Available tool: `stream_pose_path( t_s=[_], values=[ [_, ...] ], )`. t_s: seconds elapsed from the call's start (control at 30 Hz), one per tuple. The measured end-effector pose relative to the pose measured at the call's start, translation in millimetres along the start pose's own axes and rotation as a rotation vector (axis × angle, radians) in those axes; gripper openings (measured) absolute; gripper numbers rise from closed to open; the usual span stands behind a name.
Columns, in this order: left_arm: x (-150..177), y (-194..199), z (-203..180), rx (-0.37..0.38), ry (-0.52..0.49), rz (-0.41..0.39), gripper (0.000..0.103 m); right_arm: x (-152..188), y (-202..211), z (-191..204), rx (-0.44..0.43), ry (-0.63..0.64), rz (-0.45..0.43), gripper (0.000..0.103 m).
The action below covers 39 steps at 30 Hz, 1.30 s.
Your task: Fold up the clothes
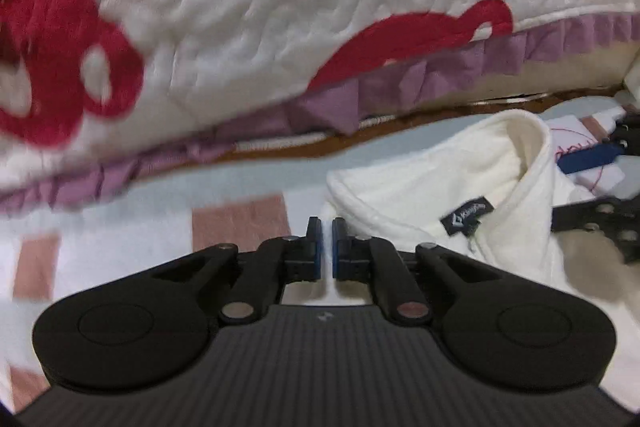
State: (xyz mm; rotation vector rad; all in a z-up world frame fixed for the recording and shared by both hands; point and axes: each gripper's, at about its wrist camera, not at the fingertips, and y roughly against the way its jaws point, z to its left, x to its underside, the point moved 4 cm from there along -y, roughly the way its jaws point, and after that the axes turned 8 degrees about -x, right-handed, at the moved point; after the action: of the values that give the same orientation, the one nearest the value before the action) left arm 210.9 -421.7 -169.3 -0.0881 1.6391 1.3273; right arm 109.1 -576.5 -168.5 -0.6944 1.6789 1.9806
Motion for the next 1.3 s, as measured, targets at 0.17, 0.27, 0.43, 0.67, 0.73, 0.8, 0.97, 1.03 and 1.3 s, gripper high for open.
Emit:
stream_pose_path(
  t_s=[0.17, 0.27, 0.43, 0.67, 0.73, 0.8, 0.97, 1.03, 1.3],
  values=[
    [9, -8, 2, -0.065, 0.006, 0.011, 0.004, -6, -18, -19, 0.029, -0.093, -0.042, 0.023],
    [11, -7, 10, -0.043, 0.072, 0.019, 0.004, -9, -23, -28, 0.027, -0.134, -0.067, 0.019],
    [12, 6, 20, -0.042, 0.167, 0.029, 0.028, -14, -22, -37, 0.062, -0.119, -0.055, 0.019],
    [8, 58, -10, 0.038, 0.104, -0.065, 0.047, 6, 67, -111, 0.088, -0.542, -0.287, 0.032],
    [5, 70, -26, 0.063, 0.086, -0.099, 0.052, 22, 102, -123, 0.118, -0.523, -0.298, 0.036],
    [4, 81, -42, 0.090, 0.071, -0.131, 0.053, 45, 132, -131, 0.184, -0.494, -0.294, 0.043],
    [11, 95, -91, 0.194, 0.045, -0.139, 0.055, 137, 206, -153, 0.344, -0.576, -0.236, 0.046],
    [19, 93, -112, 0.226, 0.040, -0.105, 0.055, 177, 231, -155, 0.367, -0.645, -0.227, 0.052],
    [50, 89, -167, 0.247, 0.017, -0.016, 0.055, 277, 273, -103, 0.296, -0.781, -0.192, 0.054]
  ],
)
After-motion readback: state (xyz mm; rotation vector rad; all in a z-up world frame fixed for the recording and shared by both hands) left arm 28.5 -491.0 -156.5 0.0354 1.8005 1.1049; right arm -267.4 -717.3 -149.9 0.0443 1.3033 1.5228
